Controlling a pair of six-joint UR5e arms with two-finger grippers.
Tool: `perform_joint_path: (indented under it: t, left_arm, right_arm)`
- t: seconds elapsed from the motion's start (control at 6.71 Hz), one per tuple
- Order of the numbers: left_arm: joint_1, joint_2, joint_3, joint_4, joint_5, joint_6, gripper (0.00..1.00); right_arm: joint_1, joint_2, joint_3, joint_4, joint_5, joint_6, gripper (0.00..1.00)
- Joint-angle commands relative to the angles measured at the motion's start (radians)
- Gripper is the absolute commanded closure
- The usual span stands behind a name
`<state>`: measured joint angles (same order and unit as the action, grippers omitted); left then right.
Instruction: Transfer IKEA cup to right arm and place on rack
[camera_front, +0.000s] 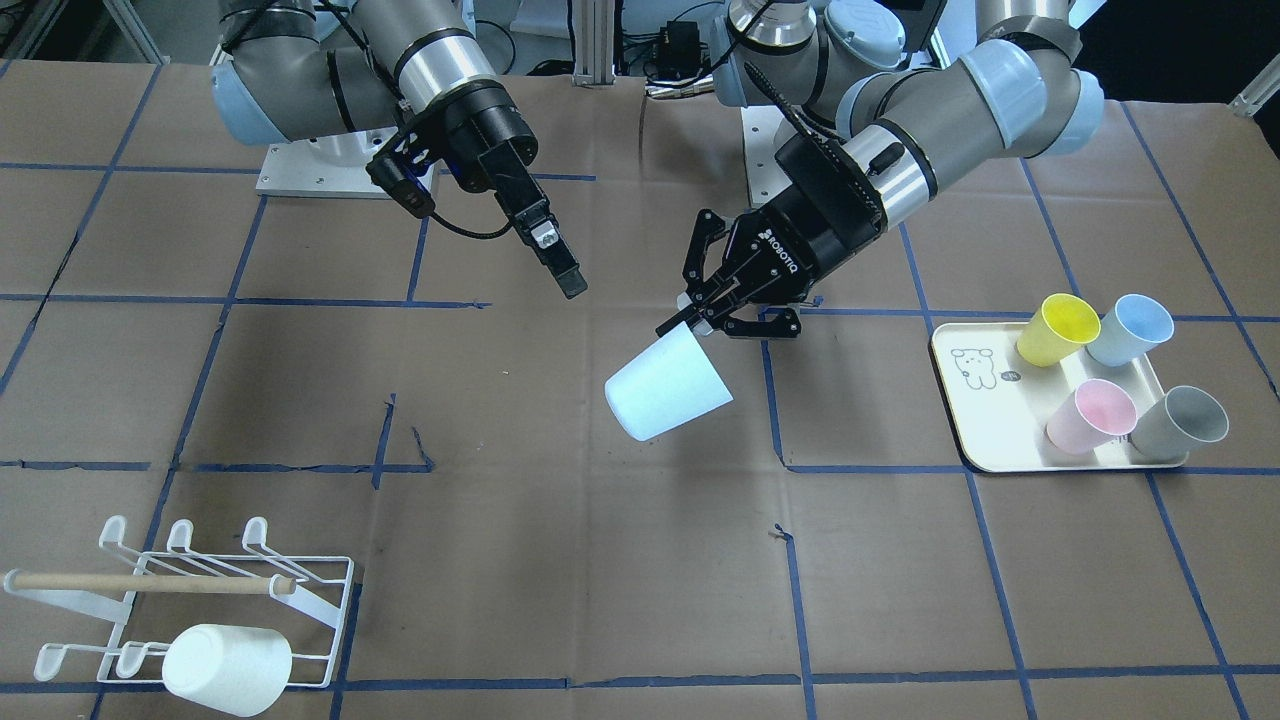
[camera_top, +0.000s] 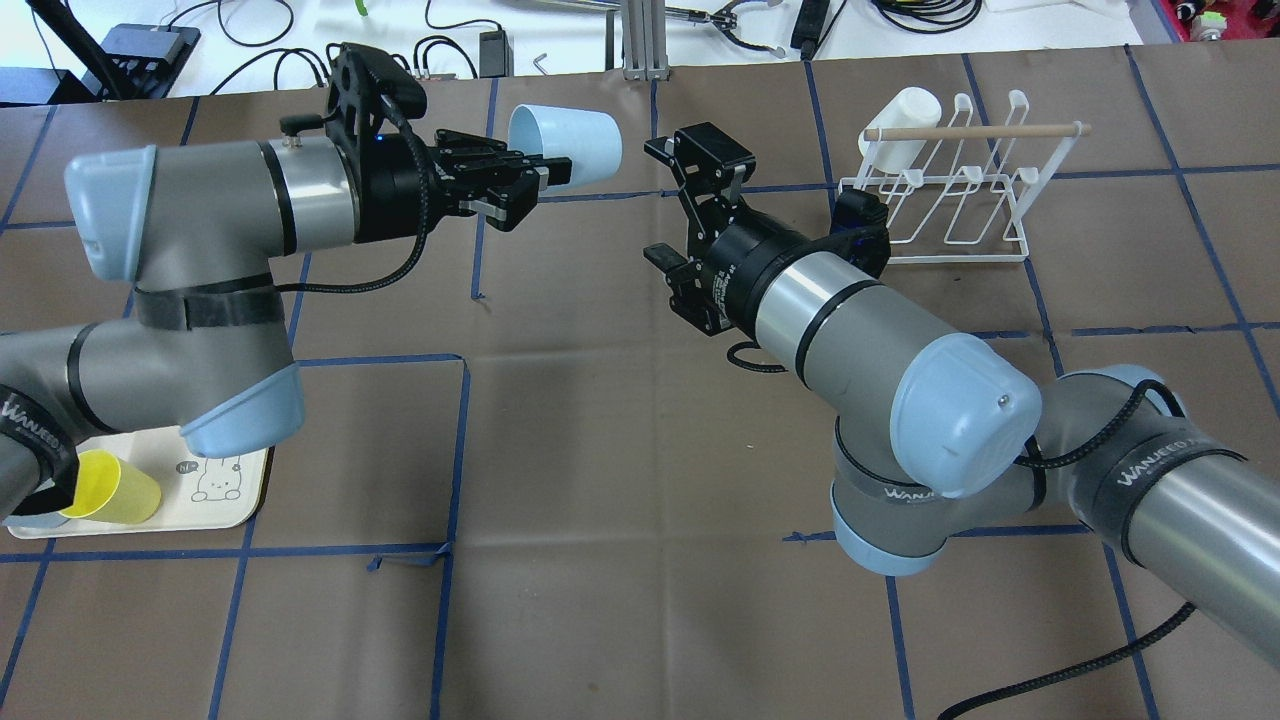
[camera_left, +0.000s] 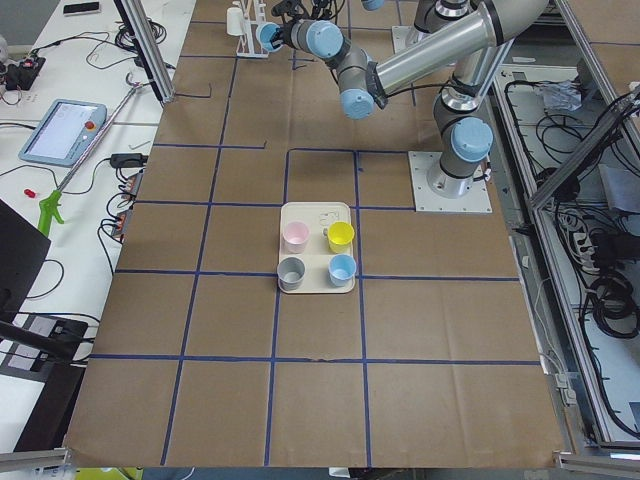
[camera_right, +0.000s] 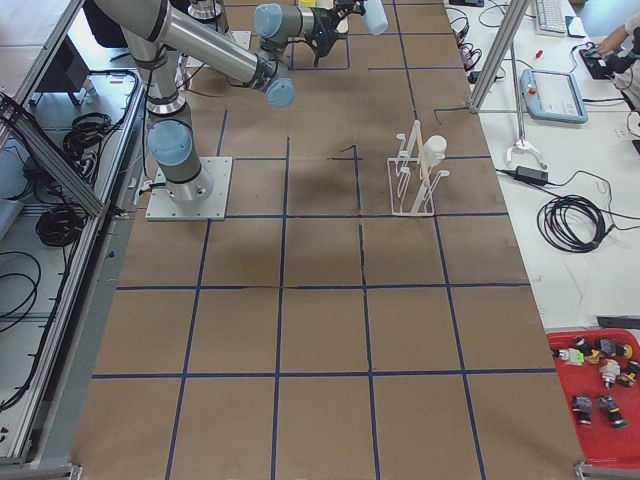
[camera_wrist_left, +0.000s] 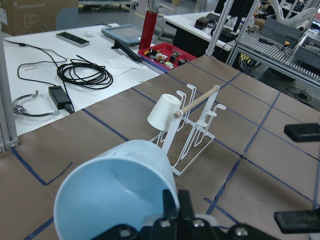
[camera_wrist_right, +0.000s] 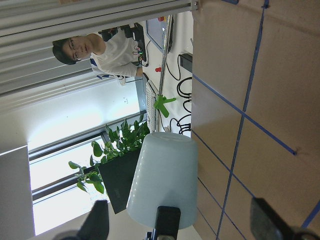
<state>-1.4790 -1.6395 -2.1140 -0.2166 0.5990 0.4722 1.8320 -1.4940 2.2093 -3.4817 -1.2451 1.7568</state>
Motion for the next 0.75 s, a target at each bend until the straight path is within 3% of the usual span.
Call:
perform_joint_path:
  t: [0.0, 0.6]
  left_arm:
    - [-0.004, -0.010, -0.069, 0.202, -0.034, -0.134, 0.99]
    - [-0.043, 0.032, -0.123, 0.218, -0.030, -0.138, 0.99]
  right_arm:
    - [0.006, 0.021, -0.049, 0.059, 0.003, -0.003, 0.02]
    - [0.010, 0.097, -0.120, 0.075, 0.024, -0.008, 0.02]
